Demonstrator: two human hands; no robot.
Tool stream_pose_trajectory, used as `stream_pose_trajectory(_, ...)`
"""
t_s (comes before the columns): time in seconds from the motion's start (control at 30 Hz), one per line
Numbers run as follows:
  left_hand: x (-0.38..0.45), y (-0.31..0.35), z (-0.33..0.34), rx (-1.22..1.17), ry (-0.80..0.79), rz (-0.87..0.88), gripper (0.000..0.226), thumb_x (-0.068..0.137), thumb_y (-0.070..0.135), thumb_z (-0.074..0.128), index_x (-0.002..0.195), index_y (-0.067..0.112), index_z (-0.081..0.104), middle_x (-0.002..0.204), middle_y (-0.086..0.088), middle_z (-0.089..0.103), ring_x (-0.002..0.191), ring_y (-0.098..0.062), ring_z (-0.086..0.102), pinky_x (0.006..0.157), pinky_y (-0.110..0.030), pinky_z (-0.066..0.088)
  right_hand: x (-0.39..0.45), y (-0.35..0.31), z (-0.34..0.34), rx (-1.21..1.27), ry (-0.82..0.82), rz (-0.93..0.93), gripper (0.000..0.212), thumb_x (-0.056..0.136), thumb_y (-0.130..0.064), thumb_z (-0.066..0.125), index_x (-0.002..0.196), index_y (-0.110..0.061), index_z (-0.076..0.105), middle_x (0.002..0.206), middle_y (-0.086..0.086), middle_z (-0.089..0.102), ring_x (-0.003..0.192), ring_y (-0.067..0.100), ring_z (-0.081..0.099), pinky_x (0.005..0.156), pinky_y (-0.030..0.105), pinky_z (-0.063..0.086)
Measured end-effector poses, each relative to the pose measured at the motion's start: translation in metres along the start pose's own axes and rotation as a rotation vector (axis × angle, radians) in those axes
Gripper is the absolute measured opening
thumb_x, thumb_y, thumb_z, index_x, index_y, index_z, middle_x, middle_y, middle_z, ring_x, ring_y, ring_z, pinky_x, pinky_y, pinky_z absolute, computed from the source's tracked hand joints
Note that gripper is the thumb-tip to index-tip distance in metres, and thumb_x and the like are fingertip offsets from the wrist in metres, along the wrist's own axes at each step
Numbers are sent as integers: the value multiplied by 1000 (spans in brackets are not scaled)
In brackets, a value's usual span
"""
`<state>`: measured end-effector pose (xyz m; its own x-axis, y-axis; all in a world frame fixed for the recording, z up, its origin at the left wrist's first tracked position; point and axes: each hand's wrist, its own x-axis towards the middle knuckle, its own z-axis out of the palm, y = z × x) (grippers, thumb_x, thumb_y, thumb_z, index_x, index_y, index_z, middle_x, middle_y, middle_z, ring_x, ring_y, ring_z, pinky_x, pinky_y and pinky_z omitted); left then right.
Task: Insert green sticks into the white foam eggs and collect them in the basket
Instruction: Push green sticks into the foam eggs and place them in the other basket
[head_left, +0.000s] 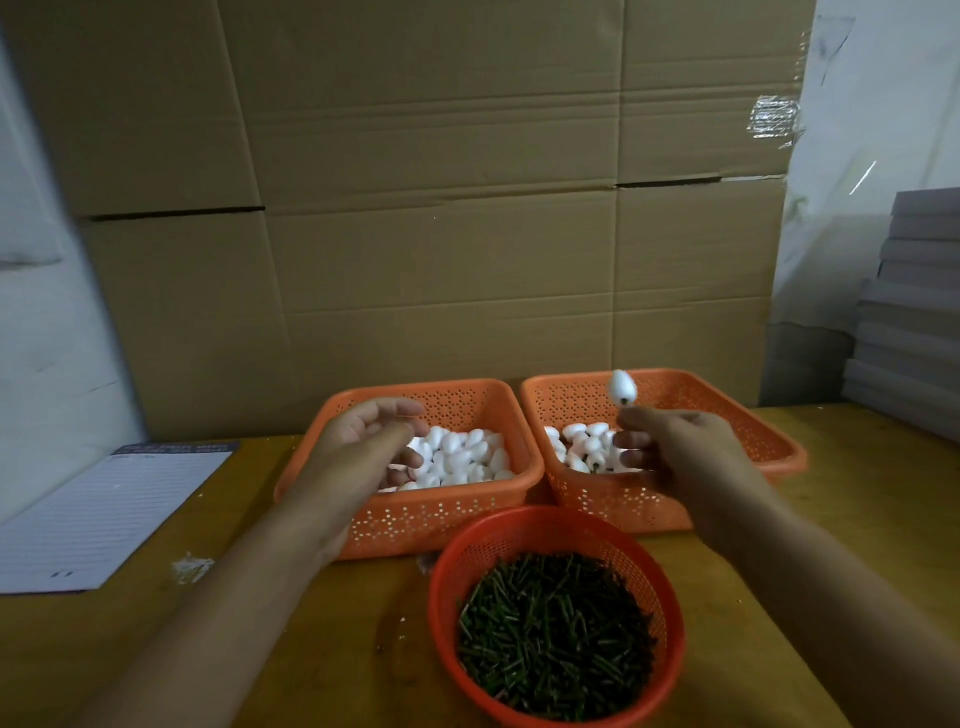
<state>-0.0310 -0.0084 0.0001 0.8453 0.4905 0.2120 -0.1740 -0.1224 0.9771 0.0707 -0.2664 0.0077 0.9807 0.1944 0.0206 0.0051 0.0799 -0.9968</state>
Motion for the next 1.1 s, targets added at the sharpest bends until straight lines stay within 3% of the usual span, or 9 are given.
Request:
stream_pose_trajectory(0.1,6,0,-6,77,30,41,19,96,9,59,103,23,71,96,0,76,68,-7,65,62,-27,51,11,3,-12,48,58,56,18,92,-20,68,99,-3,70,59,-3,67,51,7,62,43,20,45)
stream_pose_trajectory(0.3,15,-1,-17,289,50,153,20,96,10,62,103,27,69,100,5,71,70,1,67,61,-20,50,1,5,1,-41,-21,-58,12,97,-18,62,103,-10,70,86,4,75,67,12,68,59,28,55)
stream_pose_trajectory(0.47,28,-8,-26,493,51,165,24,93,9,64,97,32,69,102,11,69,94,-6,65,71,-23,46,-22,0,18,-414,-474,-194,8,94,-11,64,99,-13,71,79,2,74,60,8,63,49,19,46)
stream_pose_trajectory(0.57,43,-9,-26,664,-43,103,21,91,14,64,95,34,67,100,11,68,95,-9,66,74,-29,54,-32,4,25,-809,-799,-303,19,92,-28,70,111,-24,71,91,-10,73,73,-2,64,62,15,48)
stream_pose_trajectory(0.63,54,-9,-25,829,-164,50,17,91,20,65,96,36,66,100,15,67,96,-9,65,78,-31,55,-36,10,29,-1107,-889,-429,35,89,-41,71,122,-32,67,106,-16,70,87,-7,61,71,7,44)
stream_pose_trajectory(0.73,69,-10,-16,985,-323,39,21,91,21,66,105,36,63,111,12,66,105,-9,62,88,-29,52,-45,15,35,-1254,-959,-450,44,86,-46,72,128,-36,63,119,-15,66,96,-7,55,71,2,36)
stream_pose_trajectory(0.83,78,-15,4,1067,-436,47,29,93,22,63,121,30,63,128,9,62,112,-10,59,96,-32,51,-48,19,38,-1283,-1014,-425,45,86,-45,71,130,-37,61,125,-12,63,110,6,57,87,23,48)
stream_pose_trajectory(0.97,86,-22,25,1134,-500,66,37,96,25,59,133,28,59,138,4,54,112,-15,58,86,-29,49,-48,17,37,-1284,-1028,-408,44,87,-43,71,129,-36,61,125,-12,61,110,6,56,90,26,48)
stream_pose_trajectory(1.1,94,-33,32,1251,-548,-12,47,95,30,59,141,31,51,151,0,47,134,-23,48,111,-48,39,-47,17,36,-1268,-1036,-400,43,87,-41,72,128,-37,62,123,-11,61,109,5,56,86,24,47)
